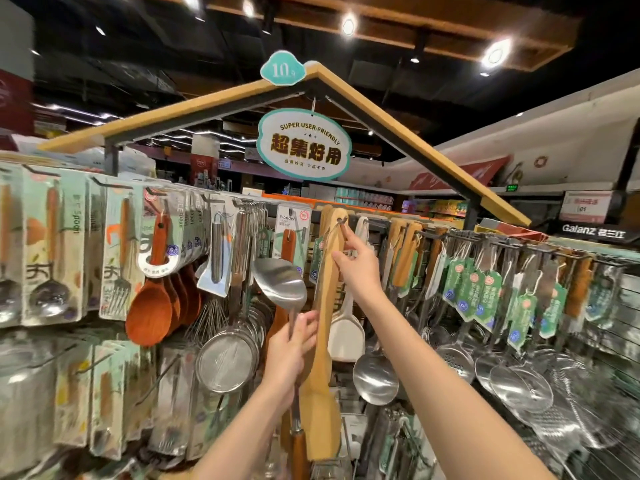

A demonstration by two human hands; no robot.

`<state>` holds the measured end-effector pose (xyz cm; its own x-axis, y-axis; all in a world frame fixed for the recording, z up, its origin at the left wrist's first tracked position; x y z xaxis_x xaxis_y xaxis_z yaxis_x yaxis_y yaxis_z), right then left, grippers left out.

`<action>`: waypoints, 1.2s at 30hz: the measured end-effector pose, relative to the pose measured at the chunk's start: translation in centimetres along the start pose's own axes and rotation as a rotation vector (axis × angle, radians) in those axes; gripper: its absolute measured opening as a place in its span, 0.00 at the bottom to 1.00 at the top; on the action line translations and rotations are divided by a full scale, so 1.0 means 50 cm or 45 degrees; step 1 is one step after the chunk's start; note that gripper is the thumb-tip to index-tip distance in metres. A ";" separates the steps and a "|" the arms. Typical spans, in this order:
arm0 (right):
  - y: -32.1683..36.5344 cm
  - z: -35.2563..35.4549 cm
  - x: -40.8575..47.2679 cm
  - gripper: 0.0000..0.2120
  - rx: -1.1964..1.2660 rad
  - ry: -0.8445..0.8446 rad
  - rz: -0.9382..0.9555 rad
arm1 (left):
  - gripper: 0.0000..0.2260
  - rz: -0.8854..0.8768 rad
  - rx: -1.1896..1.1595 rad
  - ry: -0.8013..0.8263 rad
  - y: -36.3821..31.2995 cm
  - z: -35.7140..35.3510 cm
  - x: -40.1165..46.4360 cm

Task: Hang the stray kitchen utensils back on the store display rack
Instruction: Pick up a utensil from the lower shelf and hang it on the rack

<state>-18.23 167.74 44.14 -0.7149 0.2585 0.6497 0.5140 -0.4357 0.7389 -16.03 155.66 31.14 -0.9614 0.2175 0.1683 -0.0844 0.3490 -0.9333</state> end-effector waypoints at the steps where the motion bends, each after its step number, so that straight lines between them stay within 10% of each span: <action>1: -0.008 -0.003 0.010 0.27 0.003 0.002 -0.010 | 0.14 -0.007 0.021 -0.016 0.000 0.009 0.003; 16: -0.053 0.013 -0.029 0.28 -0.307 0.420 0.037 | 0.15 0.091 -0.568 0.103 -0.031 -0.005 -0.001; 28: -0.018 0.266 -0.302 0.19 -0.337 0.877 -0.565 | 0.17 0.461 -0.964 0.075 0.034 -0.189 -0.002; 36: 0.028 0.455 -0.393 0.14 0.062 0.702 -0.648 | 0.13 0.729 -0.975 0.044 0.146 -0.247 -0.070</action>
<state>7.32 181.68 36.47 -0.9970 -0.0574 0.0512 0.0676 -0.3355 0.9396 -10.05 168.68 27.64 -0.7944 0.5626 -0.2289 0.6022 0.6803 -0.4178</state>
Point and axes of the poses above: each hand's wrist, its own x-axis towards the middle knuckle, its own z-axis out of the back of the hand, y = z × x, the point moved 4 cm from there along x, towards the middle knuckle, and after that the axes turned 5 degrees about z, right-handed, at the moved point
